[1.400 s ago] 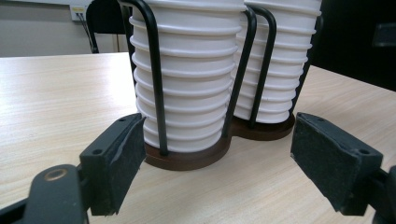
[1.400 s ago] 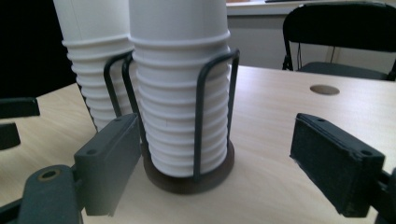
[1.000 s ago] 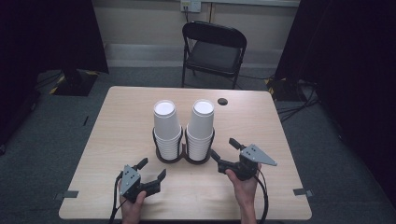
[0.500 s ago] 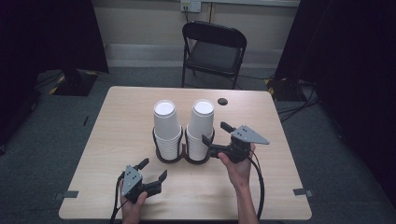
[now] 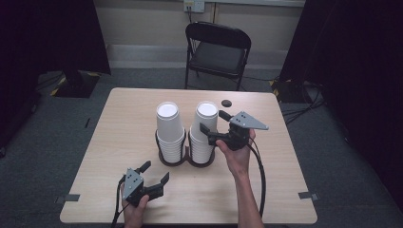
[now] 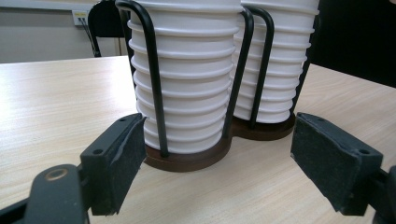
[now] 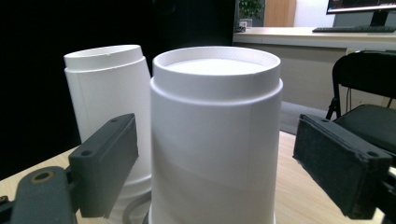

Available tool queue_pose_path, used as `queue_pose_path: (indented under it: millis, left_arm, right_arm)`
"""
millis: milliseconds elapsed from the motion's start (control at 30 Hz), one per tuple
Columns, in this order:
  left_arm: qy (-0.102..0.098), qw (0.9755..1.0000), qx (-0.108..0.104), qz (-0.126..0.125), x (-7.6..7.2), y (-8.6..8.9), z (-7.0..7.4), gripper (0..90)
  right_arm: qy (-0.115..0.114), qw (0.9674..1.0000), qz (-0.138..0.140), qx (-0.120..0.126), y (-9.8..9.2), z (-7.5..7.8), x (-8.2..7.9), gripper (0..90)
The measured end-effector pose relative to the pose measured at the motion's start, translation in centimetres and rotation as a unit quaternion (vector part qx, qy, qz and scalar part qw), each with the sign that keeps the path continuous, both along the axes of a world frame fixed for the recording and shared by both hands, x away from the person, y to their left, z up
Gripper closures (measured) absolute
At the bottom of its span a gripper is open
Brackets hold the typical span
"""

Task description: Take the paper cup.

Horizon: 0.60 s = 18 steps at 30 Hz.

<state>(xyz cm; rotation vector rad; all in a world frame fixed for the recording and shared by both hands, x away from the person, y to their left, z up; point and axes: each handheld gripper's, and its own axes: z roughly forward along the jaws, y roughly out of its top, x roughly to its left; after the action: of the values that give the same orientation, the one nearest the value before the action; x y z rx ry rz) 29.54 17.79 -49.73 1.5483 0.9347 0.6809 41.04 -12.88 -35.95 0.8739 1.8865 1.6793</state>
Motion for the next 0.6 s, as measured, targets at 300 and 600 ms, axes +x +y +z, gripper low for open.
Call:
queue_pose_path:
  millis: [300, 600]
  left_arm:
    - [-0.004, 1.0, 0.002, 0.002, -0.1, 0.0, 0.0, 17.9]
    - [-0.002, 1.0, 0.003, 0.007, 0.0, 0.0, 0.0, 17.9]
  right_arm:
    - [0.014, 0.9997, 0.014, -0.011, 1.1, -0.2, 1.6, 13.3]
    - [0.037, 0.9987, 0.023, -0.027, 2.1, -1.3, 2.8, 13.0]
